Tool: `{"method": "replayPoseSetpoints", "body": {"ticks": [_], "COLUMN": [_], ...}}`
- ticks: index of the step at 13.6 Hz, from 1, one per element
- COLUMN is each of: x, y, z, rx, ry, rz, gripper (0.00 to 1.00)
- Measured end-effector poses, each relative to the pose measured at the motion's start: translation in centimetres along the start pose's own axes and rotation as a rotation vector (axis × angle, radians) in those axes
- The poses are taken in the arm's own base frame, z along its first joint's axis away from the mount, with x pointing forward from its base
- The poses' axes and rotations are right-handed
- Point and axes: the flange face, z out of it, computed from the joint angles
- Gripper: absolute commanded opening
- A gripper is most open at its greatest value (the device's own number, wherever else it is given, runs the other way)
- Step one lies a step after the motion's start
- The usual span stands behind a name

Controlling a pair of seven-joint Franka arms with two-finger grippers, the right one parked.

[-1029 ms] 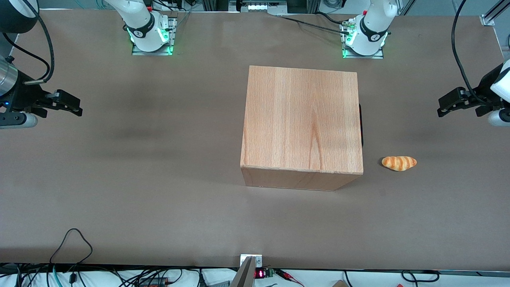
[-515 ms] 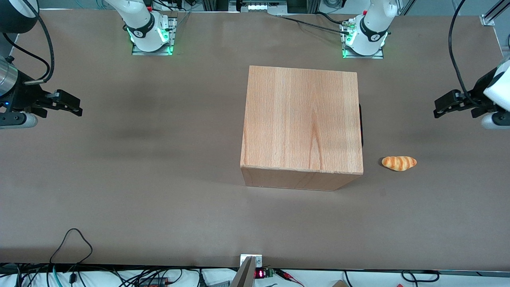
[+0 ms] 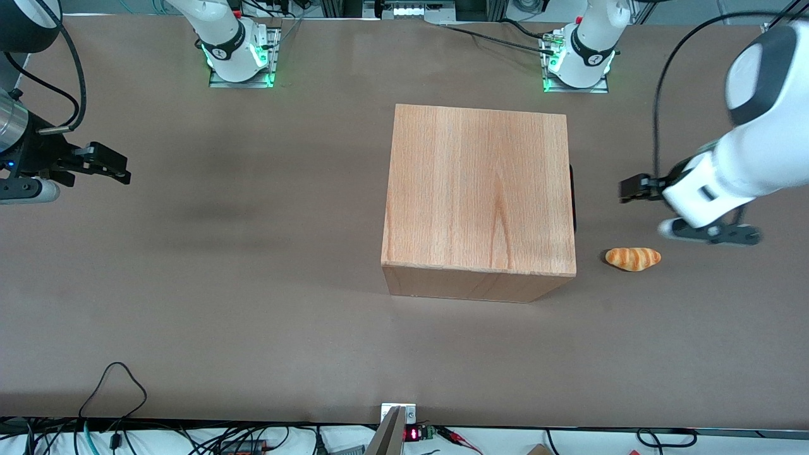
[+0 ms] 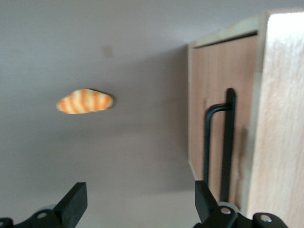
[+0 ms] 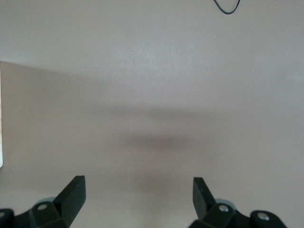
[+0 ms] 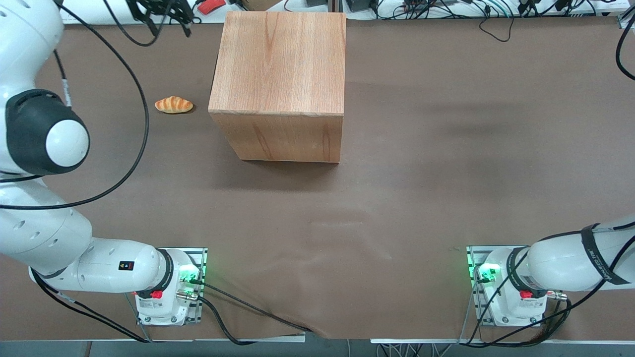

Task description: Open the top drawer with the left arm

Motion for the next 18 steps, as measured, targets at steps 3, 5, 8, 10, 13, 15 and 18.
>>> {"method": "replayPoseSetpoints", "body": {"ticks": [3, 5, 8, 10, 13, 15, 18], "x": [2.0, 2.9, 3.6, 3.8, 3.8, 3.9, 4.1], "y": [0.1, -0.3, -0.9, -0.7, -0.4, -0.3, -0.1], "z": [4.3, 6.1, 7.5, 7.9, 8.1, 8.4, 9.5], "rx": [-0.041, -0.086, -0.137, -0.161, -0.188, -0.189, -0.189], "ry": [-0.073, -0.1, -0.125, -0.132, -0.137, -0.143, -0.171], "rz": [-0.003, -0.017, -0.035, -0.036, -0.036, -0.035, -0.032], "gripper": [1.0, 1.0, 1.0, 1.0, 1.0, 1.0, 1.0]}}
